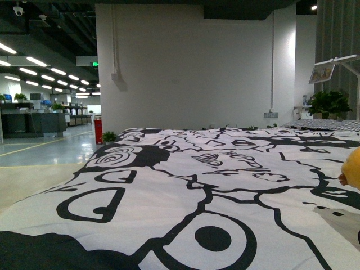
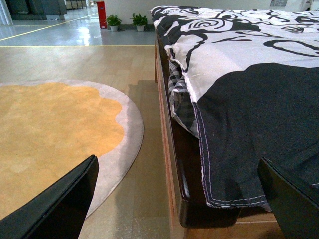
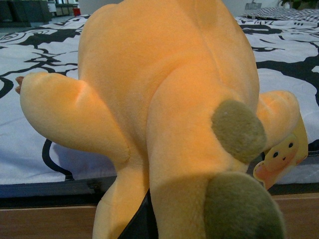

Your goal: Put away toys

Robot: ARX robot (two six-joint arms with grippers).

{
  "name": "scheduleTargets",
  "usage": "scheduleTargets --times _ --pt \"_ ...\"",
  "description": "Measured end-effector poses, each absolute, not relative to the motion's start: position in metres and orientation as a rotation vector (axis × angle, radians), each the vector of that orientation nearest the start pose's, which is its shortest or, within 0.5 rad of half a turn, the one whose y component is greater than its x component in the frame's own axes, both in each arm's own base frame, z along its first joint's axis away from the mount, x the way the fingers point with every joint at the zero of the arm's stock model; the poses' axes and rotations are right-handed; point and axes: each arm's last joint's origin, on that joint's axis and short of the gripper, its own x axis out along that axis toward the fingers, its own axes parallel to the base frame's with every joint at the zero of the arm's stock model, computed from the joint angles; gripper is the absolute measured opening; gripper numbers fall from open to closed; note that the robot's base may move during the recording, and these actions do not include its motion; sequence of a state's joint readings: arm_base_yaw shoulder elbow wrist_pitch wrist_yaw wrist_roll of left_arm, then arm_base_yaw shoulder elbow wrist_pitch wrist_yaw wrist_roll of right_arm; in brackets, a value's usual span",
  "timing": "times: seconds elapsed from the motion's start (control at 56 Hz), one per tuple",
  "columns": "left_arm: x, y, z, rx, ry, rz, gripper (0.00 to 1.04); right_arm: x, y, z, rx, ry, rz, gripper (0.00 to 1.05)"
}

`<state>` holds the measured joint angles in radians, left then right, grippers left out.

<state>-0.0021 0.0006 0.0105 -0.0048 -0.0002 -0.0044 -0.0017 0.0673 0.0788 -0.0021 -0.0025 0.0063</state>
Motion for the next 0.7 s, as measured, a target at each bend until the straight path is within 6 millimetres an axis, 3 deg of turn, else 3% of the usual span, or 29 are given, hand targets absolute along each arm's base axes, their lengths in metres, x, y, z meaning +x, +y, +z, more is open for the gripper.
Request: scheduleTargets --times 0.447,0.697 --pt "0.097 0.000 0.167 -0.004 -0.005 -0.002 0.98 0.097 0.000 0.168 0.006 -0.012 -0.001 0.07" --pt "0.097 0.000 0.167 -0.004 -0.005 -0.002 0.98 0.097 0.000 0.169 0.006 -0.014 -0.001 0.07"
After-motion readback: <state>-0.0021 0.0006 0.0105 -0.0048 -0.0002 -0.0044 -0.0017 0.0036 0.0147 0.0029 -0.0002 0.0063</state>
